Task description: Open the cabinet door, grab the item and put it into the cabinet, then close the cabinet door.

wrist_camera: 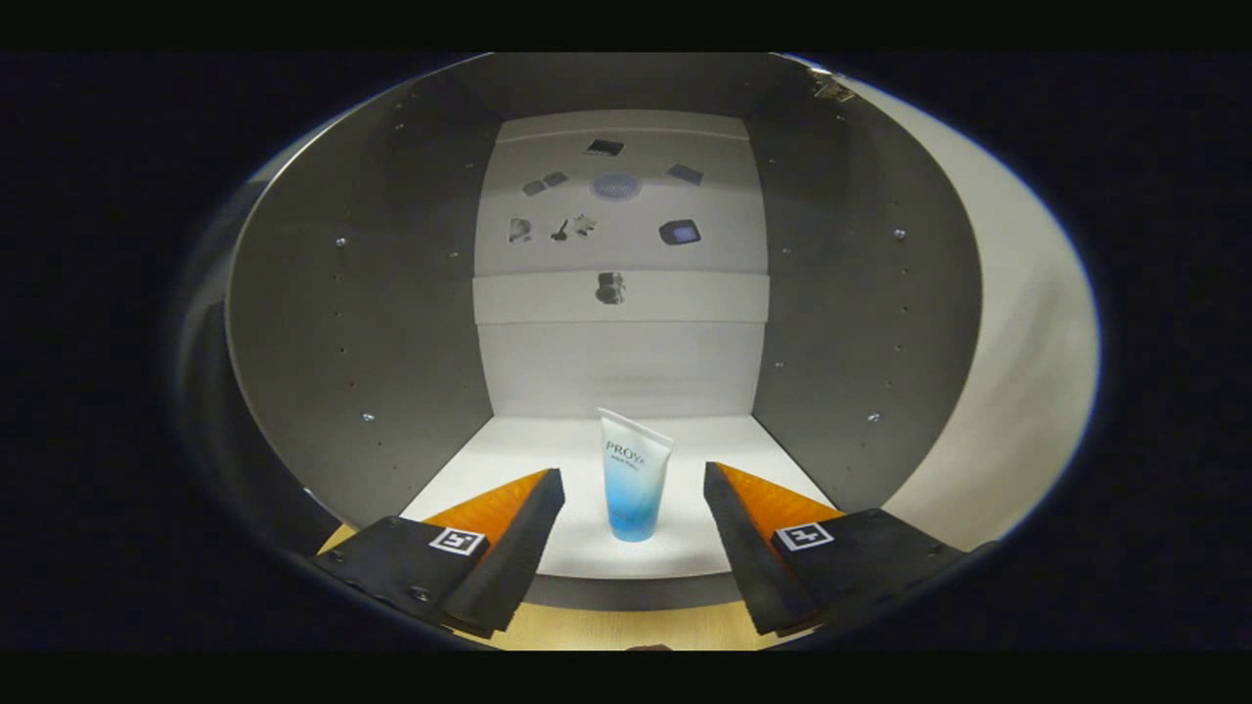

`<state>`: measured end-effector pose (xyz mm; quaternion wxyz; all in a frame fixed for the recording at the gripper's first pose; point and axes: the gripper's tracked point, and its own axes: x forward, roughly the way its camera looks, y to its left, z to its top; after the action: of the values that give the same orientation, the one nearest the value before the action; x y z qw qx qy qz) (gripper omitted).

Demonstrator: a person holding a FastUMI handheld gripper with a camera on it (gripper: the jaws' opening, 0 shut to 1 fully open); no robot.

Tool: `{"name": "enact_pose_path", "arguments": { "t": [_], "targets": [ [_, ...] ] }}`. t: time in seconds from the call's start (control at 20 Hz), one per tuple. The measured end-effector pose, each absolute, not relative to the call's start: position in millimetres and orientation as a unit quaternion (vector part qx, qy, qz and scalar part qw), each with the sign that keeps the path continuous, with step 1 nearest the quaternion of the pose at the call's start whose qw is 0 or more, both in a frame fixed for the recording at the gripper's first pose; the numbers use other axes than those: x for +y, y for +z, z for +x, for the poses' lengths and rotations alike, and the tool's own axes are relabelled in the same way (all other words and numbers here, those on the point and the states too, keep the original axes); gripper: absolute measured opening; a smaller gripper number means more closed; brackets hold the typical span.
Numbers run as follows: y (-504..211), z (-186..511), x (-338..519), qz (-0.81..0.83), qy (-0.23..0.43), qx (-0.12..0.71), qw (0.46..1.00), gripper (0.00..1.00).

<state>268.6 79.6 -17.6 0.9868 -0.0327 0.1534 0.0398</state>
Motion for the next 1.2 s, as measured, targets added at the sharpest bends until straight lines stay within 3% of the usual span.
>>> {"name": "enact_pose_path", "arguments": {
  "t": [0.65, 1.0, 1.2],
  "targets": [
    [92.8, 75.3, 72.6, -0.02, 0.063, 0.053, 0.996, 0.95],
    [123.2, -18.5, 20.9, 0.003, 0.041, 0.042, 0.998, 0.95],
    [145.9, -62.7, -32.3, 0.019, -0.008, 0.023, 1.0, 0.95]
  ]
}}
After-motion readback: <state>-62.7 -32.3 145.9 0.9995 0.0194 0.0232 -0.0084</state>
